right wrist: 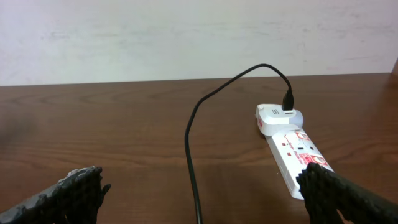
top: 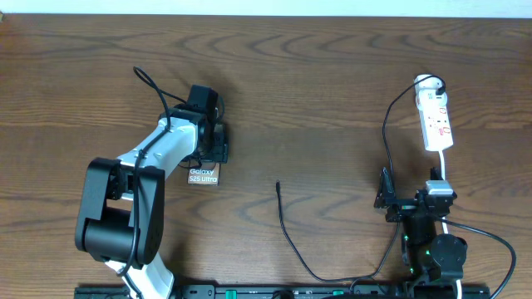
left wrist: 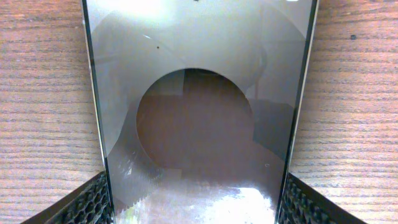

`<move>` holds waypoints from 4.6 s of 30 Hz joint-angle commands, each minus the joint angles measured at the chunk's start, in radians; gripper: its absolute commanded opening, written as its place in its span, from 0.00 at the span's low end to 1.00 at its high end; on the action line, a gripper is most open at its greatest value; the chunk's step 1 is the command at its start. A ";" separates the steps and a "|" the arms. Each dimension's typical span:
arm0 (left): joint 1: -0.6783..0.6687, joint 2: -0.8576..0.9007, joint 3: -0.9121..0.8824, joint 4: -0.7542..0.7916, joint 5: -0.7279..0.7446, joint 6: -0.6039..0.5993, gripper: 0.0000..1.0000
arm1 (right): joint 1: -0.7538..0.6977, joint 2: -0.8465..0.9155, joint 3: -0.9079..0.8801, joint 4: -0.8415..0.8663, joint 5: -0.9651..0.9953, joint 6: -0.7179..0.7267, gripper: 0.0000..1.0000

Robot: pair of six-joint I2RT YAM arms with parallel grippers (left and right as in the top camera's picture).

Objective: Plug charger to phone and switch on socket
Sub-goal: 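Close the left gripper on the phone box edges, then lift the phone box with the left gripper and tilt it upright, then raise the right gripper and swing it left toward the table center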

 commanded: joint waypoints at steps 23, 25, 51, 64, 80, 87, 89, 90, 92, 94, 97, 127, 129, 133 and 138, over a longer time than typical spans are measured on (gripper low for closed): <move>0.003 -0.419 0.083 -0.111 0.123 -0.172 0.08 | -0.001 -0.004 -0.001 -0.004 0.008 0.009 0.99; 0.010 -0.431 0.083 -0.111 0.192 -0.229 0.08 | -0.001 -0.004 -0.001 -0.004 0.008 0.009 0.99; 0.431 -0.436 0.083 -0.027 1.245 -1.067 0.08 | -0.001 -0.003 -0.001 -0.004 0.008 0.009 0.99; 0.460 -0.436 0.083 -0.028 1.284 -1.222 0.07 | -0.001 -0.003 -0.001 -0.004 0.008 0.009 0.99; 0.460 -0.436 0.083 -0.028 1.285 -1.330 0.07 | -0.001 -0.003 -0.001 -0.004 0.008 0.009 0.99; 0.460 -0.436 0.083 -0.028 1.284 -1.325 0.07 | -0.001 -0.003 -0.001 -0.005 0.008 0.009 0.99; 0.460 -0.435 0.083 -0.028 1.284 -1.322 0.08 | -0.001 -0.003 -0.001 -0.005 0.008 0.009 0.99; 0.460 -0.436 0.083 -0.028 1.280 -1.322 0.08 | -0.001 -0.003 -0.001 -0.004 0.008 0.009 0.99; 0.460 -0.436 0.083 -0.027 1.255 -1.298 0.07 | -0.001 -0.003 -0.001 -0.005 0.008 0.009 0.99; 0.460 -0.436 0.083 -0.028 1.204 -1.242 0.08 | -0.001 -0.003 -0.001 -0.005 0.008 0.009 0.99; 0.460 -0.436 0.083 -0.029 1.090 -1.120 0.07 | -0.001 -0.003 -0.001 -0.004 0.008 0.009 0.99; 0.316 -0.435 0.069 -0.448 0.240 -0.940 0.07 | -0.002 -0.002 -0.001 0.005 0.041 0.001 0.99; 0.316 -0.435 0.069 -0.448 0.240 -0.939 0.08 | -0.002 -0.002 -0.001 0.026 0.056 0.002 0.99; 0.316 -0.435 0.069 -0.448 0.240 -0.940 0.07 | -0.002 -0.002 -0.001 0.108 -0.071 0.012 0.99; 0.316 -0.435 0.069 -0.443 0.241 -0.940 0.07 | -0.002 0.008 0.035 0.132 -0.227 0.101 0.99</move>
